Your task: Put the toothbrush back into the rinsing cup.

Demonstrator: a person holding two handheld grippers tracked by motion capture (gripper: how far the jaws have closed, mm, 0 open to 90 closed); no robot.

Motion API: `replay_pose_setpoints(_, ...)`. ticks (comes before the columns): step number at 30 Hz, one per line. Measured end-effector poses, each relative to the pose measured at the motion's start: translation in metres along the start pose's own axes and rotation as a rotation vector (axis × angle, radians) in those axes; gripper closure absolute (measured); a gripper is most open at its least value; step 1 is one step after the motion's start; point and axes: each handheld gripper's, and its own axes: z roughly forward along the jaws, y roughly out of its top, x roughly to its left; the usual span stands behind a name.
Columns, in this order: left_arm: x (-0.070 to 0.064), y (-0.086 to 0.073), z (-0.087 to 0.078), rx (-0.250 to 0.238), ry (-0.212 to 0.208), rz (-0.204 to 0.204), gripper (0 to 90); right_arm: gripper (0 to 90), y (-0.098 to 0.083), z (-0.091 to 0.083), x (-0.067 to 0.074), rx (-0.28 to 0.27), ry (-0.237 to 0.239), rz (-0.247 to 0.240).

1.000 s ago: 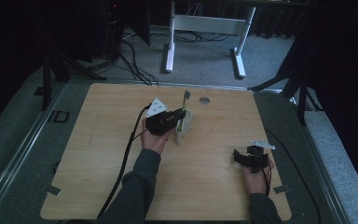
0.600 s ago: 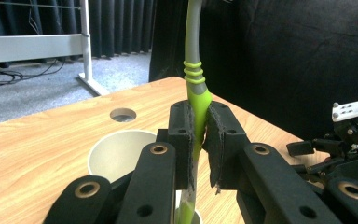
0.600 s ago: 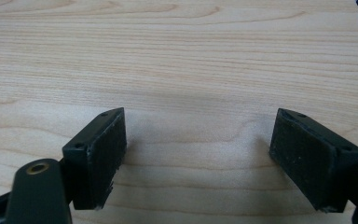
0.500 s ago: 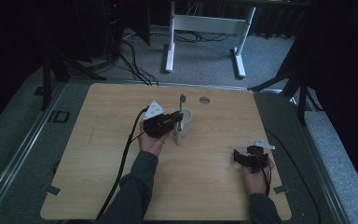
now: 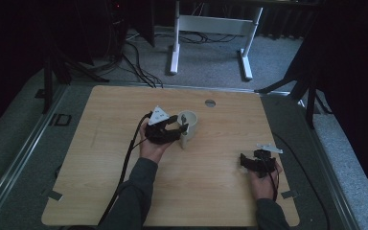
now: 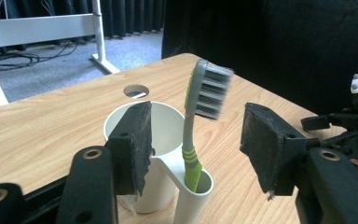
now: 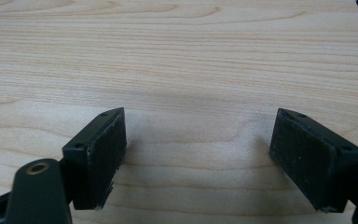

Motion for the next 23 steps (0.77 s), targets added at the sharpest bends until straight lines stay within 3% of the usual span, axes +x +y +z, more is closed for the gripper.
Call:
replay_pose_setpoints(13, 0.003, -0.002, -0.010, 0.022, 0.012, -0.021, 37.4, 18.1, 0.000, 0.000, 0.000, 0.000, 0.000, 0.000)
replay_pose_setpoints(23, 0.002, -0.006, -0.021, 0.025, 0.026, -0.010, 37.2, 18.1, 0.000, 0.000, 0.000, 0.000, 0.000, 0.001)
